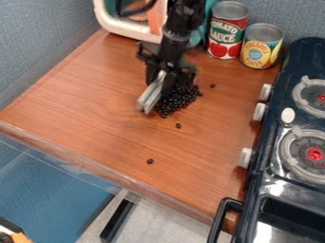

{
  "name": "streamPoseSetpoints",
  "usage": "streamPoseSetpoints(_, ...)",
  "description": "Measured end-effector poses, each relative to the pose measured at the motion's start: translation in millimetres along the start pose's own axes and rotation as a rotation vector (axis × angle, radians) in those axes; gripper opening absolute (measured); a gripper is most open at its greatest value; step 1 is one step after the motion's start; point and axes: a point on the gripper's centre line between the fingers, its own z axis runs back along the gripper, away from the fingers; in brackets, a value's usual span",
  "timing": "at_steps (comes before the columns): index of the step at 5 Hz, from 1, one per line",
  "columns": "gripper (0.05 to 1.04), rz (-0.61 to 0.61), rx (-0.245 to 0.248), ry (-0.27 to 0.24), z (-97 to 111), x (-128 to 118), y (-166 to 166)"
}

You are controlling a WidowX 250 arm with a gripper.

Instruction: Sweep into pile

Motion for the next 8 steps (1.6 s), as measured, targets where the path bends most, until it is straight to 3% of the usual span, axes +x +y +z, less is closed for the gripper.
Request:
streamPoseSetpoints(1, 0.368, 0.057, 0.025, -0.042, 30, -4, 18)
streamPoseSetpoints(2, 0.368, 0.156, 0.111, -0.049, 70, -18, 45)
streamPoseSetpoints(3, 0.368, 0.339, 0.158, 0.083, 85, -47, 52)
streamPoseSetpoints(4, 0.368, 0.536, 0.172, 0.240, 70, -85, 29)
streamPoseSetpoints(5, 0.368, 0.731, 0.109, 0.375, 45, -125, -11)
streamPoseSetpoints(6, 0.368, 0.805, 0.004, 0.478, 26, -156, -44)
streamPoseSetpoints(7, 0.368, 0.863, -0.027, 0.522, 16, -175, -62)
streamPoseSetpoints(8, 0.368, 0.905, -0.048, 0.486, 11, -178, -68)
